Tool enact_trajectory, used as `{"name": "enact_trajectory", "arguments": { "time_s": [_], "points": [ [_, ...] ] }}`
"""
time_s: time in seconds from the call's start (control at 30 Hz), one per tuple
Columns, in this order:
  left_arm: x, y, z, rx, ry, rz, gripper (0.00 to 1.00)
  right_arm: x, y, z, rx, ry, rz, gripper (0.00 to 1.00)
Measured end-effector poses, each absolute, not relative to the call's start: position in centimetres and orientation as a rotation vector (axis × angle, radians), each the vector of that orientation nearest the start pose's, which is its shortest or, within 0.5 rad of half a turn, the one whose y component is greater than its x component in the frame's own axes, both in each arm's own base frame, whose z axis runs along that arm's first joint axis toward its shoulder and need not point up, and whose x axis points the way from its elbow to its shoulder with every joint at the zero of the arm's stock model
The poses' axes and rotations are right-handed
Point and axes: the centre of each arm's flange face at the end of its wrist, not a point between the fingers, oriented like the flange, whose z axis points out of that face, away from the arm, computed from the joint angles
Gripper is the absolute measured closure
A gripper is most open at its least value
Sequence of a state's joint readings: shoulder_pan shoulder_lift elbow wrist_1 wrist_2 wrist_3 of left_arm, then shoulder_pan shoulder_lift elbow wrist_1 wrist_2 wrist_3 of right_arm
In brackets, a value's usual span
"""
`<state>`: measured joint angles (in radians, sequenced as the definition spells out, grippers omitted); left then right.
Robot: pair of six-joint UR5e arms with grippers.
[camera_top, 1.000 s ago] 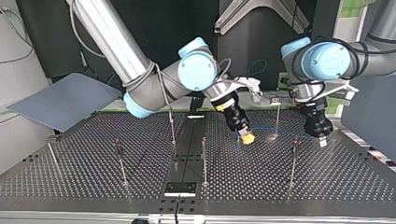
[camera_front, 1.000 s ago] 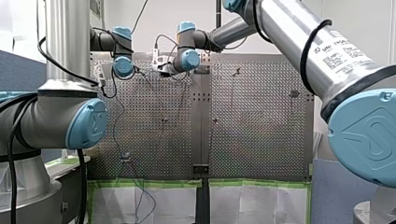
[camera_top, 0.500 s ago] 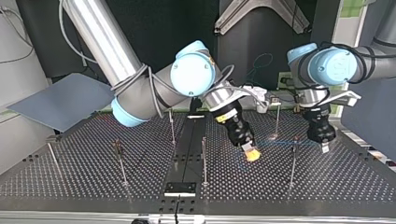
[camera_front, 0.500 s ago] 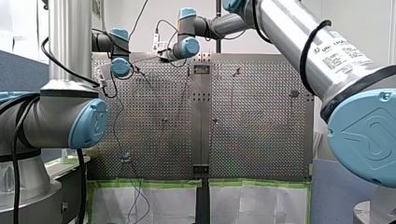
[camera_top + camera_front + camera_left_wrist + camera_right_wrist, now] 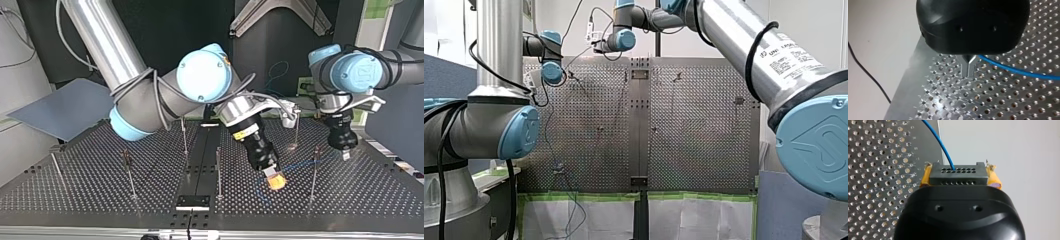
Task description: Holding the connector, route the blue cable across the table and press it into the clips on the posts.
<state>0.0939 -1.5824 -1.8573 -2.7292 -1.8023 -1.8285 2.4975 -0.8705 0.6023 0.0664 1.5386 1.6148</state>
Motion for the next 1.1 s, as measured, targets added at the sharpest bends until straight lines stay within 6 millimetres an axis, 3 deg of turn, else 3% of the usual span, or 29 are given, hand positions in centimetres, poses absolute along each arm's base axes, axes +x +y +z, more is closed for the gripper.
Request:
{"name": "enact_trajectory", "arguments": {
  "time_s": [0.27, 0.47, 0.7, 1.1],
  "points": [
    [48.7, -6.2, 37.4, -0.474, 1.429, 0.069, 1.00, 70.0, -35.4, 48.4, -2.272, 0.752, -2.663, 1.00],
    [47.7, -5.9, 37.8, -0.498, 1.420, 0.081, 1.00, 70.1, -35.1, 46.4, -2.319, 0.763, -2.604, 1.00],
    [46.5, -6.2, 39.4, -0.501, 1.388, 0.062, 1.00, 70.3, -34.6, 46.1, -2.329, 0.758, -2.585, 1.00],
    [45.0, -6.2, 37.4, -0.504, 1.383, 0.012, 1.00, 70.5, -33.8, 45.6, -2.331, 0.778, -2.544, 1.00]
  ]
}}
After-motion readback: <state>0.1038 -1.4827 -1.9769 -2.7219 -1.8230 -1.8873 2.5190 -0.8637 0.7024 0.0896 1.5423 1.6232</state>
